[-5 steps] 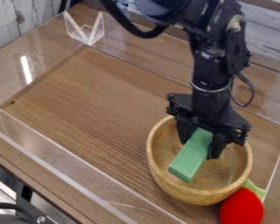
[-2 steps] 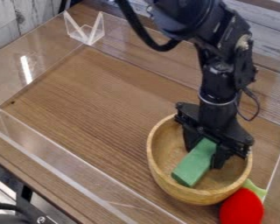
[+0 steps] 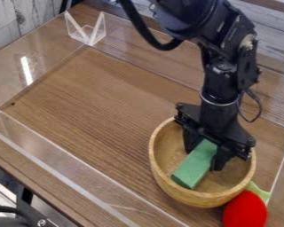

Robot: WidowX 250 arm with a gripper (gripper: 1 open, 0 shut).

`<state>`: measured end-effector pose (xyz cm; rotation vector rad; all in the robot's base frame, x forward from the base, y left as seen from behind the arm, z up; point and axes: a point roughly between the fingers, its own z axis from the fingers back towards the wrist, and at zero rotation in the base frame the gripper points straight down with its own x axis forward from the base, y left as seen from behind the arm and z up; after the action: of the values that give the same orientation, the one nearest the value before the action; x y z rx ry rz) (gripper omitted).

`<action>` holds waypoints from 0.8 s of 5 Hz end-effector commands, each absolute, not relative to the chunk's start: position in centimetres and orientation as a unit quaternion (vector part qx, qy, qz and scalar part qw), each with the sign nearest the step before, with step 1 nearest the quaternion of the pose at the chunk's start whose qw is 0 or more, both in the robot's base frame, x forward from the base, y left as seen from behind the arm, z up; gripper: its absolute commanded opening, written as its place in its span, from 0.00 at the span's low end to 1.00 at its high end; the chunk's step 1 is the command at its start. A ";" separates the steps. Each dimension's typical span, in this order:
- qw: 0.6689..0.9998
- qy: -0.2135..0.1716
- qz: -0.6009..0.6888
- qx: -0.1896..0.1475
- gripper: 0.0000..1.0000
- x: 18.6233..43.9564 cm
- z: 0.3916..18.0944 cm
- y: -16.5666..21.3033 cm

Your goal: Remove the green block from the brown bowl and put it on the table

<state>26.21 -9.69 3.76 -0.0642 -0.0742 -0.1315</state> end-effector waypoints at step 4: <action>0.996 -0.074 -0.039 -0.014 0.00 26.1 8.1 -10.4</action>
<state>25.45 -9.92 6.54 -0.0093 -0.0916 -0.0661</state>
